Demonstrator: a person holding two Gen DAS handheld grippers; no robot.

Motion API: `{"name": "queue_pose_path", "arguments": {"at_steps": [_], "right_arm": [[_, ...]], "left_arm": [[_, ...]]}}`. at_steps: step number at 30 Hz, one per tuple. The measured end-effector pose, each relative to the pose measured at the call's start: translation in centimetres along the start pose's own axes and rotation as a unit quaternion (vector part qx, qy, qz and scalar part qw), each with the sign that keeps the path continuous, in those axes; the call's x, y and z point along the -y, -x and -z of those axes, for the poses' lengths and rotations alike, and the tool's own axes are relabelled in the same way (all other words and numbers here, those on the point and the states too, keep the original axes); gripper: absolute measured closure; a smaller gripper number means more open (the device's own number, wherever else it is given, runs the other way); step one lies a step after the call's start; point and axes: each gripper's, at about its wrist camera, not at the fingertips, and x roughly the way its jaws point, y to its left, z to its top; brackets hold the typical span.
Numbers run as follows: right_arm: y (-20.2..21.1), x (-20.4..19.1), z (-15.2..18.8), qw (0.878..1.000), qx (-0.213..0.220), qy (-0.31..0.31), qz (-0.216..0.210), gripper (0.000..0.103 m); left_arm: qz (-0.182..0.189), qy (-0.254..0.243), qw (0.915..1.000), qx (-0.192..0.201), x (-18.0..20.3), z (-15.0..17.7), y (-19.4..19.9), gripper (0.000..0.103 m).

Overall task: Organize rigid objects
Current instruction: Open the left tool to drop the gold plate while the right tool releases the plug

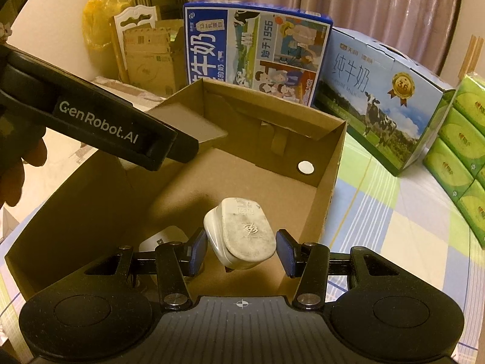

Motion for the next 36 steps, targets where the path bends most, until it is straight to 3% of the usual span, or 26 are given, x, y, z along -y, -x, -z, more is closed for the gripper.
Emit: {"name": "queue_pose_path", "arguments": {"at_steps": [31, 33, 34, 36], "right_arm": [[0.6, 0.0, 0.4, 1.000, 0.006, -0.020, 0.000, 0.056], [0.6, 0.0, 0.4, 1.000, 0.009, -0.020, -0.005, 0.048], [0.8, 0.0, 0.4, 1.000, 0.013, -0.017, -0.005, 0.035], [1.1, -0.1, 0.4, 1.000, 0.024, -0.013, -0.005, 0.031]], "left_arm": [[-0.009, 0.003, 0.9999, 0.012, -0.5, 0.2, 1.7, 0.015], [-0.010, 0.003, 0.9999, 0.013, -0.5, 0.2, 1.8, 0.015], [-0.010, 0.004, 0.9998, 0.014, -0.5, 0.3, 1.9, 0.015], [-0.010, 0.007, 0.9998, 0.014, -0.6, 0.4, 2.0, 0.015]]}}
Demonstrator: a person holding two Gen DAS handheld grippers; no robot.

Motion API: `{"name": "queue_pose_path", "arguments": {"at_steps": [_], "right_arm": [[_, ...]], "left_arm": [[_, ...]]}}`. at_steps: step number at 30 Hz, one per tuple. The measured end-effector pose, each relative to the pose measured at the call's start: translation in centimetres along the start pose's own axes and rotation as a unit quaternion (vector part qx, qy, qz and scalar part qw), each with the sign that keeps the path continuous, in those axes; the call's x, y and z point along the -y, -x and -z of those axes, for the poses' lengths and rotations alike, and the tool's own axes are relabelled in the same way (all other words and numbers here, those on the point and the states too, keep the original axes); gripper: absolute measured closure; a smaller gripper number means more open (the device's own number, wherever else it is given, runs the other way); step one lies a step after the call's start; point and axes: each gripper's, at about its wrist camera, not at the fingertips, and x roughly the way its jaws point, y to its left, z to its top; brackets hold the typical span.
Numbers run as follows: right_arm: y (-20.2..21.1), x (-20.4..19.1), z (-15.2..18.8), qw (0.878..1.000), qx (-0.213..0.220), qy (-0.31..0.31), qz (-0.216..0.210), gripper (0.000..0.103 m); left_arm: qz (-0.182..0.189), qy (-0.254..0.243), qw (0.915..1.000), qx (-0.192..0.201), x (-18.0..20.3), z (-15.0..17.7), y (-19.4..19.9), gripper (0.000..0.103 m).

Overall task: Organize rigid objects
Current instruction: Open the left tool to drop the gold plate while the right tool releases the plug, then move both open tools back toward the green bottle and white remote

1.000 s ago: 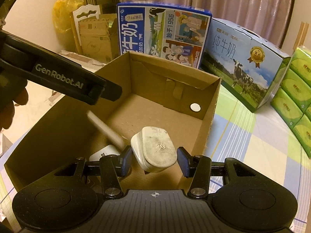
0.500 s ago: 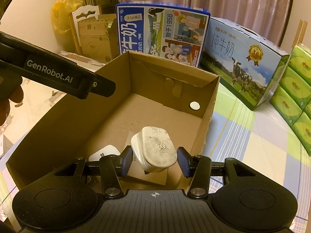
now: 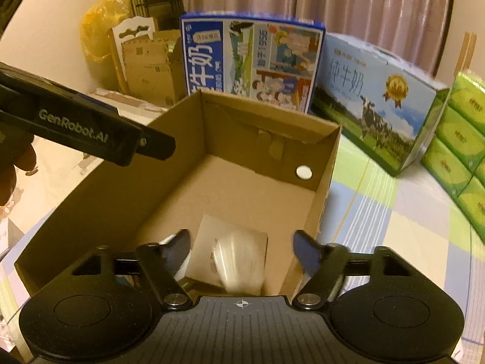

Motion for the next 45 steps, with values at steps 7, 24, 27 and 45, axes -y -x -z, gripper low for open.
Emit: {"name": "queue_pose_path", "arguments": {"at_steps": [7, 24, 27, 45], "right_arm": [[1.4, 0.1, 0.1, 1.000, 0.014, -0.003, 0.002, 0.031], [9.2, 0.9, 2.7, 0.998, 0.047, -0.040, 0.026, 0.031], [10.9, 1.3, 3.8, 0.997, 0.050, -0.052, 0.034, 0.031], [23.1, 7.4, 14.0, 0.981, 0.058, -0.141, 0.123, 0.031]], "left_arm": [[-0.001, 0.005, 1.0000, 0.003, -0.2, 0.4, 0.9, 0.015], [0.022, 0.001, 0.9993, 0.030, 3.2, 2.0, 7.0, 0.015], [0.032, 0.000, 0.9988, 0.036, 4.5, 2.5, 8.3, 0.015], [0.097, -0.051, 0.9920, 0.063, 16.5, 6.9, 14.0, 0.015]]}}
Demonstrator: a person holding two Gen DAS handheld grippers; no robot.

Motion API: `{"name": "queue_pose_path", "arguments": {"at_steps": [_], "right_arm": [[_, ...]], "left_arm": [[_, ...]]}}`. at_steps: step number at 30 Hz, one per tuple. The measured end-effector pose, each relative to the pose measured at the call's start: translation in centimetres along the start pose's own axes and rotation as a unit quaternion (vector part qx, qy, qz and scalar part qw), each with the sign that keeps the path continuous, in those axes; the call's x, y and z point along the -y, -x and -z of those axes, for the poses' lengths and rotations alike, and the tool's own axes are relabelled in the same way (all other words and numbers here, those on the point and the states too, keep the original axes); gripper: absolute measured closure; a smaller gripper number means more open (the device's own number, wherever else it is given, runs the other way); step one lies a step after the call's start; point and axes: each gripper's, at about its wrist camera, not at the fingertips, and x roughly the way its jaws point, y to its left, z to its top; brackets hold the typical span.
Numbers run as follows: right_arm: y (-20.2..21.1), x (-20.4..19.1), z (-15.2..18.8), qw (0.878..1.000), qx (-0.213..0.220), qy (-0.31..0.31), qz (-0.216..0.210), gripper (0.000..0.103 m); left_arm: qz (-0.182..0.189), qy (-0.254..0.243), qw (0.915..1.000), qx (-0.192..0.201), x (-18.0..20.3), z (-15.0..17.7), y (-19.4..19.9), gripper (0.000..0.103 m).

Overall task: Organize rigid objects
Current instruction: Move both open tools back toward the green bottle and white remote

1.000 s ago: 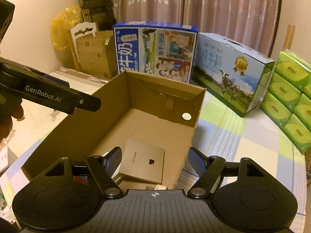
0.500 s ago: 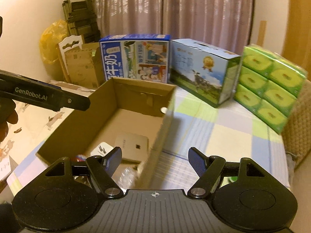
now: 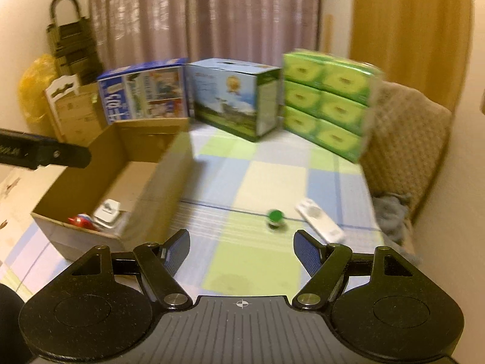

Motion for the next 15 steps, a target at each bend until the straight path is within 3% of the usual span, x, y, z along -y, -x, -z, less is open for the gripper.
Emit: {"name": "queue_pose_path", "arguments": {"at_steps": [8, 15], "right_arm": [[2.5, 4.9, 1.7, 0.999, -0.001, -0.039, 0.033, 0.031], [2.8, 7.3, 2.4, 0.998, -0.005, -0.046, 0.045, 0.031]], "left_arm": [[0.027, -0.022, 0.9993, -0.010, 5.3, 0.9, -1.7, 0.015], [0.037, -0.027, 0.9988, -0.019, 7.6, 1.0, -3.8, 0.015]]}}
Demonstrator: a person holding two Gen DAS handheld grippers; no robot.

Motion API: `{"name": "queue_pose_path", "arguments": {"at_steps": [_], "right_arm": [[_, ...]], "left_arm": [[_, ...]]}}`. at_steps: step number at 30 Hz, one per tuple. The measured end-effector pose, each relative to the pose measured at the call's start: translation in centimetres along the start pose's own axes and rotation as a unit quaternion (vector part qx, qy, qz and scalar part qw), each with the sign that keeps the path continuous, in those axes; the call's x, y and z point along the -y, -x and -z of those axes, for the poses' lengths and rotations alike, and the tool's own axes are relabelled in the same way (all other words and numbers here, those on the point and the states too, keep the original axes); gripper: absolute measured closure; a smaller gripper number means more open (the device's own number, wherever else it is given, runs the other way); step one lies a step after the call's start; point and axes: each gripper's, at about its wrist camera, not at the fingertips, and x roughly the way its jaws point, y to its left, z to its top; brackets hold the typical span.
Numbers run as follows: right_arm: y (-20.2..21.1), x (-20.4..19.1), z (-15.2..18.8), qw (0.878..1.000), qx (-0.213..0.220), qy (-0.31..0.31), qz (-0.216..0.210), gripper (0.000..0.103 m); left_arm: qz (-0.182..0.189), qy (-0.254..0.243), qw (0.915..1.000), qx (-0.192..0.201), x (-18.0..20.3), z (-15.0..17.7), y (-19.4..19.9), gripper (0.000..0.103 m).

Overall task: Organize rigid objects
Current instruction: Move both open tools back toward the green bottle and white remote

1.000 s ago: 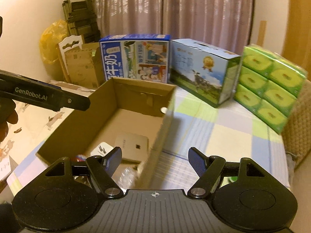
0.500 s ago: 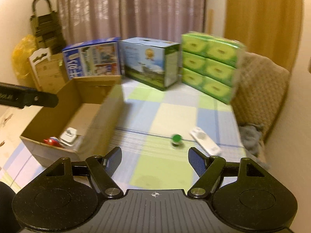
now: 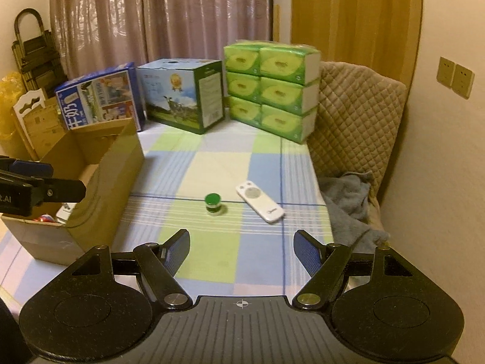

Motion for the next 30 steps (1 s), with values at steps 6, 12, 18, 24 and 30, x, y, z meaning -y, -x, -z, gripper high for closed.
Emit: {"name": "queue_pose_path", "arguments": {"at_steps": [6, 12, 18, 24, 30], "right_arm": [[-1.2, 1.9, 0.5, 1.000, -0.009, -0.011, 0.007, 0.031], [-2.7, 3.3, 0.8, 1.000, -0.021, -0.016, 0.011, 0.031], [-4.3, 4.7, 1.0, 0.999, -0.032, -0.020, 0.016, 0.031], [-5.9, 6.0, 1.2, 0.999, -0.036, -0.020, 0.019, 0.031], [-8.3, 6.9, 0.9, 0.999, -0.042, 0.003, 0.014, 0.031]], "left_arm": [[0.004, 0.003, 1.0000, -0.009, 1.0, -0.2, -2.2, 0.015], [0.007, -0.003, 0.9998, -0.019, 2.1, -0.5, -4.6, 0.015], [0.002, -0.003, 0.9997, -0.022, 3.0, -0.3, -6.8, 0.015], [-0.003, 0.001, 1.0000, -0.009, 3.7, 0.6, -9.1, 0.017], [0.000, -0.007, 1.0000, 0.005, 4.4, 1.7, -11.9, 0.020]]}}
